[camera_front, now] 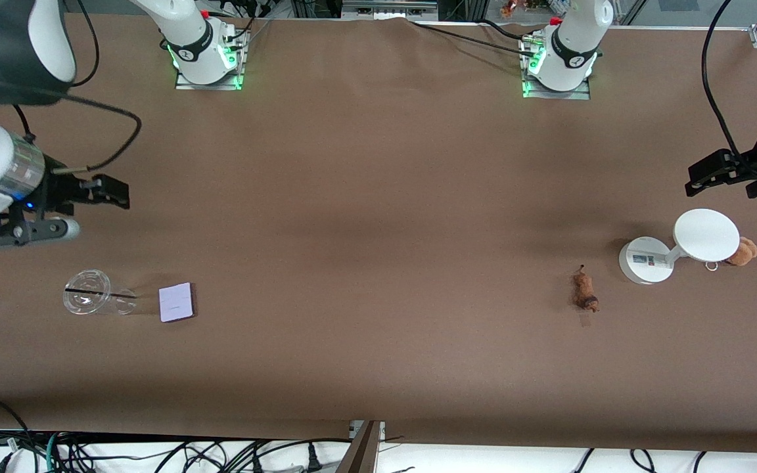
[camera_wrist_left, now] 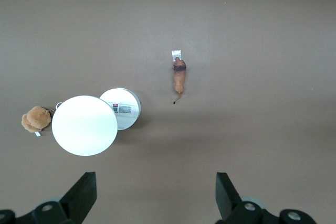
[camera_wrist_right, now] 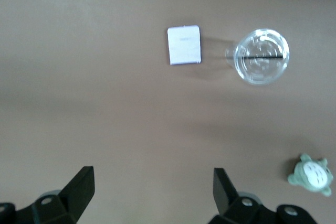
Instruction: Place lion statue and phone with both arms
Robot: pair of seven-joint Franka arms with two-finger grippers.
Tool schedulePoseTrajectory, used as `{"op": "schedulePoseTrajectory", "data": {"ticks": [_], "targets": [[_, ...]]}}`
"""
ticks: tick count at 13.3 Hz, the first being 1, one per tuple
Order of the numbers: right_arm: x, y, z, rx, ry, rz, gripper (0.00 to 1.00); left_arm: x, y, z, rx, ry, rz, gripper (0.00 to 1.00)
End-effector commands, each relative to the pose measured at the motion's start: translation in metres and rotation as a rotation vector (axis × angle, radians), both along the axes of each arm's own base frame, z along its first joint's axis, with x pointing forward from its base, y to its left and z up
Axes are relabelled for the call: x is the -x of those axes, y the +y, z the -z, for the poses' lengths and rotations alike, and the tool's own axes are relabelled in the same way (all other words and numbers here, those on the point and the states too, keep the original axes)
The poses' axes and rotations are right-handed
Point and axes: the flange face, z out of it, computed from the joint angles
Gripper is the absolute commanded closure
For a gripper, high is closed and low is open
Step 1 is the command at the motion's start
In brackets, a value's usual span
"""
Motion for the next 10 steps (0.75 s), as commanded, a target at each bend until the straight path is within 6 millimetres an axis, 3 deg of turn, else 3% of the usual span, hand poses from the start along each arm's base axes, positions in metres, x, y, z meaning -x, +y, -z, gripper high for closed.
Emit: {"op": "schedulePoseTrajectory", "data": {"ticks": [1, 3, 10], "targets": [[0.024, -0.003, -0.024, -0.017, -0.001, -0.005, 0.0, -0.002, -0.001, -0.006, -0.018, 0.004, 0.003, 0.0], [0.041, -0.011, -0.048, -0.023, -0.019, -0.001, 0.0, -0.003, -0.004, -0.004, -0.014, 0.005, 0.0, 0.0], [0.038, -0.003, -0.043, -0.011, -0.009, -0.016, 0.0, -0.007, -0.01, 0.003, -0.009, 0.016, 0.009, 0.0]]}}
